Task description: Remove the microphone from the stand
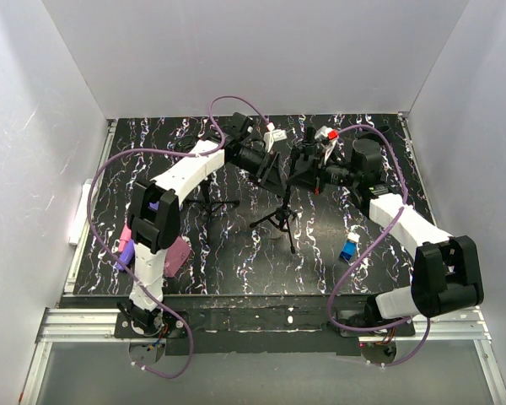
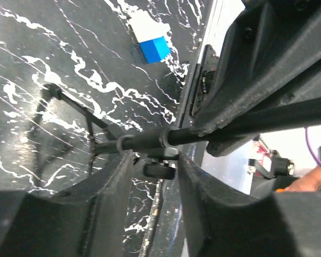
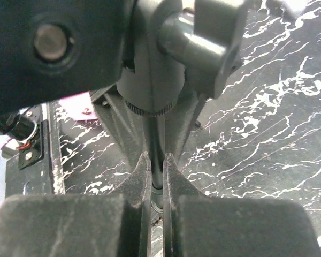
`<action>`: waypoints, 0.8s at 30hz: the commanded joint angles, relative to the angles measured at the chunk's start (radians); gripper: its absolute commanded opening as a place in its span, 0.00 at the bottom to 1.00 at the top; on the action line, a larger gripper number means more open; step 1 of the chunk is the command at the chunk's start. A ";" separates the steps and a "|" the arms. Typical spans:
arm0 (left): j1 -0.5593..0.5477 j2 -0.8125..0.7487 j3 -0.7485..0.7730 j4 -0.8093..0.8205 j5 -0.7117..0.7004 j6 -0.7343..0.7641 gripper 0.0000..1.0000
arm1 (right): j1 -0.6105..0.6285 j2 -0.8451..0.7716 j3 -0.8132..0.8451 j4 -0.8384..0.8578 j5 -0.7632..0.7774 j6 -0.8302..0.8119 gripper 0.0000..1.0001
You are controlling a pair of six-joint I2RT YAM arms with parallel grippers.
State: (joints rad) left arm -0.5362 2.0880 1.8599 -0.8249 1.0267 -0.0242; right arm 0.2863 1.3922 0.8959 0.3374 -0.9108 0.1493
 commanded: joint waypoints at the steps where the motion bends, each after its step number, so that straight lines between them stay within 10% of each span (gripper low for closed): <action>1: 0.018 -0.077 0.021 0.020 -0.100 -0.012 0.47 | 0.010 -0.036 0.035 -0.061 -0.117 0.036 0.01; 13: -0.129 -0.503 -0.528 0.476 -0.572 0.746 0.56 | 0.005 -0.005 0.035 -0.026 -0.100 0.093 0.01; 24: -0.217 -0.513 -0.611 0.563 -0.646 0.808 0.48 | 0.004 -0.004 0.038 -0.043 -0.094 0.099 0.01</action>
State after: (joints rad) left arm -0.7498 1.5883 1.2491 -0.3309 0.4290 0.7506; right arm 0.2897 1.3922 0.8959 0.3145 -0.9714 0.1951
